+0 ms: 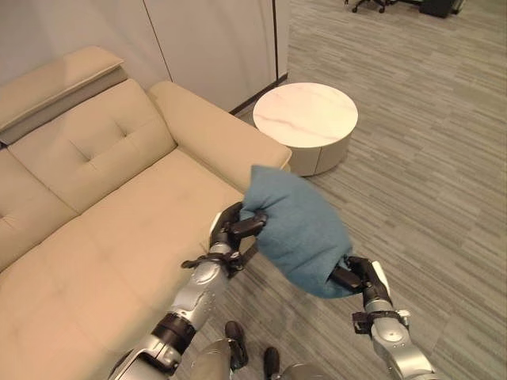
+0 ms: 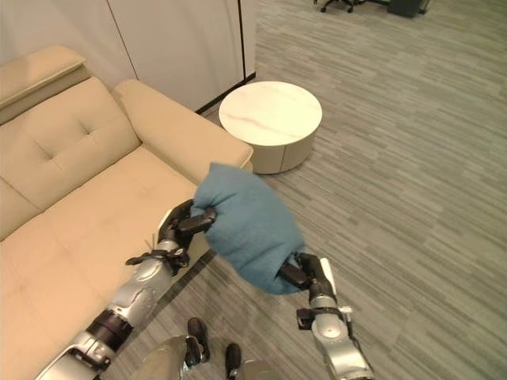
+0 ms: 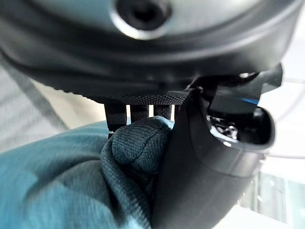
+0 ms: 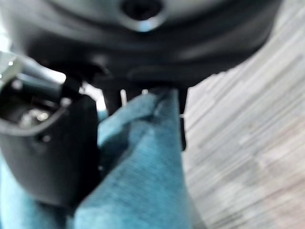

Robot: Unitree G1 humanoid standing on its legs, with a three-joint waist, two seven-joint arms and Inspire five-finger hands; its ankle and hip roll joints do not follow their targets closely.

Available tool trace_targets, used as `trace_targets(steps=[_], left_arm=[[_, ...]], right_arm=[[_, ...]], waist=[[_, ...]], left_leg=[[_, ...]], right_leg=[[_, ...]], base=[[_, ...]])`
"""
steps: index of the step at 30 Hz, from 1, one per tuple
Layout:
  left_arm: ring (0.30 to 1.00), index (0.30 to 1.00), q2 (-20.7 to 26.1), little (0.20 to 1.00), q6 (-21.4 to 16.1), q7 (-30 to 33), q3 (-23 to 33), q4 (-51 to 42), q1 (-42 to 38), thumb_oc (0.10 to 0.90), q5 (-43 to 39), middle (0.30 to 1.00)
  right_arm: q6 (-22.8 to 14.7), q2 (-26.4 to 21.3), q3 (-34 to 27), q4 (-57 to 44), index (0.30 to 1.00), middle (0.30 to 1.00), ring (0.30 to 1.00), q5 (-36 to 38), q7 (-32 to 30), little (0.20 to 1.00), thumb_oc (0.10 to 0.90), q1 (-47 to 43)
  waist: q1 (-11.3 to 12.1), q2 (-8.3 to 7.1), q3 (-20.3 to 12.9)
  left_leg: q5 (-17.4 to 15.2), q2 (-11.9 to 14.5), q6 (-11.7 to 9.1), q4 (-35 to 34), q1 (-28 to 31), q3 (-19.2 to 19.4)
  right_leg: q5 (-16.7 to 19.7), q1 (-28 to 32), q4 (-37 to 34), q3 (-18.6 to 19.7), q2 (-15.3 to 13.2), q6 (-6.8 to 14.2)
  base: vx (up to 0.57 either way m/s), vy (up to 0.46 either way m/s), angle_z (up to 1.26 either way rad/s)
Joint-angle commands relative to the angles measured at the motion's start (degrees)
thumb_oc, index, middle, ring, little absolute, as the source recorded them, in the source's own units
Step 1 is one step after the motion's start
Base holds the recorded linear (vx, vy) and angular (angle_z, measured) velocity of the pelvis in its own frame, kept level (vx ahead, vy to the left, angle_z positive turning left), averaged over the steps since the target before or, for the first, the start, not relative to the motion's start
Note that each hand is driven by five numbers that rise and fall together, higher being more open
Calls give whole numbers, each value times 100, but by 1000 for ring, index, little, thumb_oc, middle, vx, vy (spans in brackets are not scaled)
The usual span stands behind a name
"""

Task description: Pick up all the scattered cushions and arrange them neatly on the sofa.

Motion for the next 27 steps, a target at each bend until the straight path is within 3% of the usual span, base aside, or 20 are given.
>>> trace_targets(steps=[1, 3, 5, 8, 9, 10, 11, 12, 13, 14, 16, 18, 19, 21, 22, 25, 26, 27], left_arm=[[300, 300, -362, 300, -564, -375, -207, -1052, -421, 400, 173, 300], [300, 300, -215, 300, -587, -340, 36, -1188, -84, 400, 89, 300], [300, 300, -140, 300, -568, -388, 156, -1271, 103, 400, 88, 300], [300, 300, -87, 300, -498, -401, 281, -1380, 250, 400, 140, 300], [300, 300, -50, 300, -484, -404, 303, -1401, 238, 400, 186, 300], [300, 300, -59, 300, -515, -379, 306, -1391, 214, 400, 269, 300], [300, 300, -62, 300, -516, -379, 307, -1390, 215, 400, 270, 300], [300, 300, -75, 300, -533, -351, 322, -1350, 169, 400, 283, 300], [300, 300, -37, 300, -555, -351, 356, -1397, 126, 400, 256, 300], [300, 300, -37, 300, -555, -351, 356, -1398, 129, 400, 256, 300], [300, 300, -6, 300, -560, -370, 370, -1434, 143, 400, 264, 300], [300, 300, -88, 300, -629, -321, 438, -1360, 225, 400, 261, 300], [300, 300, -132, 300, -696, -312, 437, -1312, 187, 400, 216, 300], [300, 300, -166, 300, -725, -297, 499, -1258, 178, 400, 204, 300], [300, 300, -227, 300, -774, -270, 580, -1274, 175, 400, 218, 300], [300, 300, -268, 300, -804, -297, 643, -1277, 221, 400, 264, 300], [300, 300, -297, 300, -835, -244, 681, -1210, 172, 400, 363, 300], [300, 300, -315, 300, -826, -244, 674, -1126, 140, 400, 395, 300]], right_arm=[[-1066, 59, -25, -1189, 300, 300, 300, -153, 230, 300, 400, -708], [-1044, 70, 31, -1155, 300, 300, 300, -264, 362, 300, 400, -743], [-1053, 80, 15, -1145, 300, 300, 300, -314, 396, 300, 400, -743], [-1020, 83, -45, -1227, 300, 300, 300, -442, 412, 300, 400, -881], [-1029, 98, -91, -1296, 300, 300, 300, -454, 370, 300, 400, -884], [-1057, 113, -168, -1428, 300, 300, 300, -481, 338, 300, 400, -846], [-1056, 111, -167, -1429, 300, 300, 300, -481, 338, 300, 400, -845], [-1064, 102, -192, -1421, 300, 300, 300, -475, 308, 300, 400, -856], [-1065, 108, -200, -1491, 300, 300, 300, -461, 280, 300, 400, -890], [-1066, 108, -198, -1490, 300, 300, 300, -461, 280, 300, 400, -890], [-1087, 58, -186, -1506, 300, 300, 300, -442, 253, 300, 400, -947], [-1132, -39, -154, -1603, 300, 300, 300, -387, 171, 300, 400, -1045], [-1163, -115, -182, -1744, 300, 300, 300, -438, 140, 300, 400, -1071], [-1183, -145, -197, -1809, 300, 300, 300, -519, 136, 300, 400, -1124], [-1221, -212, -214, -1958, 300, 300, 300, -664, 113, 300, 400, -1184], [-1263, -328, -278, -2034, 300, 300, 300, -790, 113, 300, 400, -1217], [-1301, -455, -364, -1970, 300, 300, 300, -917, 11, 300, 400, -1247], [-1279, -513, -410, -1957, 300, 300, 300, -981, 0, 300, 400, -1247]], waist=[[320, 183, -848], [485, 155, -999], [611, 134, -1084], [668, 222, -1084], [599, 301, -1062], [411, 404, -1005], [390, 390, -1003], [288, 400, -983], [189, 382, -971], [170, 382, -967], [27, 294, -927], [-168, 163, -888], [-166, -3, -912], [-143, -39, -915], [-69, -114, -986], [-47, -140, -1093], [-91, -232, -1070], [-162, -358, -1071]], left_leg=[[-182, 190, -222, -26, 516, -31], [-291, 83, -129, -233, 827, -35], [-281, -27, -81, -415, 1024, -58], [-298, -219, 125, -635, 1366, -304], [-304, -213, 180, -725, 1472, -534], [-321, -162, 213, -858, 1681, -999], [-330, -180, 213, -851, 1678, -1019], [-362, -193, 204, -858, 1754, -1254], [-405, -198, 156, -878, 1835, -1536], [-417, -198, 154, -876, 1844, -1555], [-496, -251, 75, -909, 1988, -2029], [-646, -336, -13, -988, 2279, -2772], [-669, -400, -97, -933, 2335, -3081], [-709, -396, -134, -780, 2309, -3145], [-768, -377, -221, -514, 2274, -3340], [-751, -252, -339, -272, 2232, -3430], [-604, -40, -482, 556, 1805, -3020], [-569, 106, -445, 747, 1539, -2554]], right_leg=[[-435, 441, 152, 321, -615, -132], [-384, 548, 393, 196, -744, 15], [-79, 502, 795, 77, -883, 209], [1037, 82, 2371, 1, -1367, 796], [1288, -89, 2920, 214, -1310, 825], [1029, -529, 3296, 544, -1110, 595], [998, -530, 3327, 526, -1132, 594], [786, -772, 3241, 664, -1078, 468], [515, -1090, 2724, 879, -997, 305], [499, -1070, 2723, 859, -1001, 303], [237, -1219, 1671, 1298, -712, 199], [332, -1551, 684, 2224, -150, 315], [547, -1473, 404, 2365, -123, 384], [576, -1352, 356, 2171, -215, 358], [523, -1189, 334, 2191, -150, 236], [414, -957, 189, 1958, -140, 94], [235, -708, 230, 1659, -228, -23], [193, -635, 208, 1472, -386, -58]], base=[[299, 89, -26], [318, 124, -5], [258, 161, 28], [193, 216, 33], [289, 205, 67], [212, 106, 95], [238, 40, 146], [282, -54, 194], [288, -52, 172], [300, -81, 143], [321, -112, 110], [435, -126, 134], [253, -83, 159], [151, -140, 172], [185, -159, 186], [219, -174, 109], [122, -113, 92], [119, -108, 107]])
